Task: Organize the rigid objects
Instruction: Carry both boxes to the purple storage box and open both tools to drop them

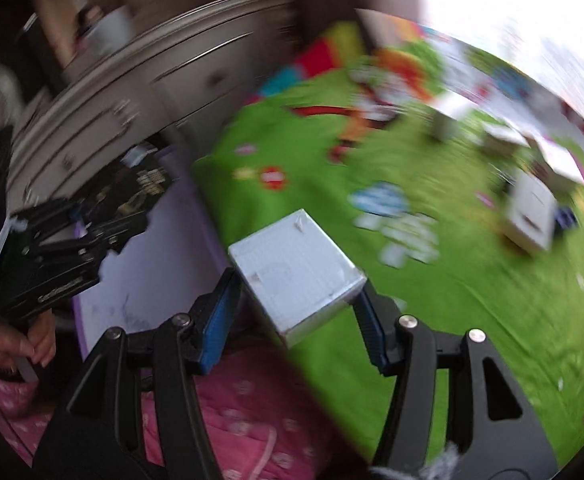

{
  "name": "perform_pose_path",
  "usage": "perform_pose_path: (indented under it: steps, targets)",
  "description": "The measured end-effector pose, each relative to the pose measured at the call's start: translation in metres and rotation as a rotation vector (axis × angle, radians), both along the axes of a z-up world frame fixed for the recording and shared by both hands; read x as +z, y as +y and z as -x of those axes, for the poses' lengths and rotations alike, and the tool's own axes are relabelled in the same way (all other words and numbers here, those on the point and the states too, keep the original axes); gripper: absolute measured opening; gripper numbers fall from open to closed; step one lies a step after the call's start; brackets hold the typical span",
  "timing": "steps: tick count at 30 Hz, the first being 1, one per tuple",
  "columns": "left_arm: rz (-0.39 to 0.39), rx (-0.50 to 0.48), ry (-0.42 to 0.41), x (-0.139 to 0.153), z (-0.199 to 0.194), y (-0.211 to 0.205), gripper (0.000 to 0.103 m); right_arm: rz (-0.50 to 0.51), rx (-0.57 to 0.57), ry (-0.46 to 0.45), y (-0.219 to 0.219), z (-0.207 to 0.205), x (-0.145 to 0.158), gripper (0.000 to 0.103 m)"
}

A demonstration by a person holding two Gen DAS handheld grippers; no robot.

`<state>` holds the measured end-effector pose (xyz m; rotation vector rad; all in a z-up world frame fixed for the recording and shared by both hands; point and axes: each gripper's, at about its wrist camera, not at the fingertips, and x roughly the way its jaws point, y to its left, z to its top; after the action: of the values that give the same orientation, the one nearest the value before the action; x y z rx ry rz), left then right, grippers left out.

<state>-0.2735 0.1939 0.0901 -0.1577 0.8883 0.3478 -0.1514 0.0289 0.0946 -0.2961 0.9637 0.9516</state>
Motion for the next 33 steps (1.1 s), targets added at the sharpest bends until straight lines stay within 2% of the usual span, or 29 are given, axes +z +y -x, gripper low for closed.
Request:
perform_pose_path:
  steps: [3,9,14,17,21,23,25,27,30,33]
  targets:
    - [0.006,0.045,0.019,-0.007,0.018,0.014,0.04,0.019,0.11,-0.047,0.036,0.028,0.003,0.061]
    - [-0.003,0.149,0.061,-0.025,0.05,0.045,0.04,0.077,0.261,-0.059,0.084,0.072,-0.012,0.061]
    - [-0.006,0.233,0.067,-0.032,0.074,0.068,0.04,0.108,0.388,-0.094,0.109,0.113,-0.022,0.061]
    - [-0.028,0.256,0.064,-0.032,0.081,0.074,0.04,0.103,0.445,-0.091,0.115,0.132,-0.026,0.061]
    - [-0.015,0.282,0.05,-0.034,0.085,0.084,0.041,0.106,0.508,-0.114,0.122,0.152,-0.031,0.061]
    - [-0.021,0.301,0.054,-0.034,0.087,0.086,0.046,0.087,0.525,-0.131,0.121,0.158,-0.03,0.063]
    - [-0.027,0.318,0.065,-0.036,0.085,0.089,0.072,0.068,0.515,-0.149,0.12,0.158,-0.025,0.073]
    - [-0.033,0.326,0.064,-0.036,0.086,0.09,0.082,0.025,0.496,-0.139,0.115,0.154,-0.02,0.083]
    - [-0.054,0.33,0.056,-0.033,0.085,0.088,0.083,-0.049,0.46,-0.084,0.105,0.142,-0.013,0.084]
    - [-0.074,0.328,0.029,-0.026,0.082,0.081,0.083,-0.074,0.394,-0.062,0.095,0.126,-0.011,0.085]
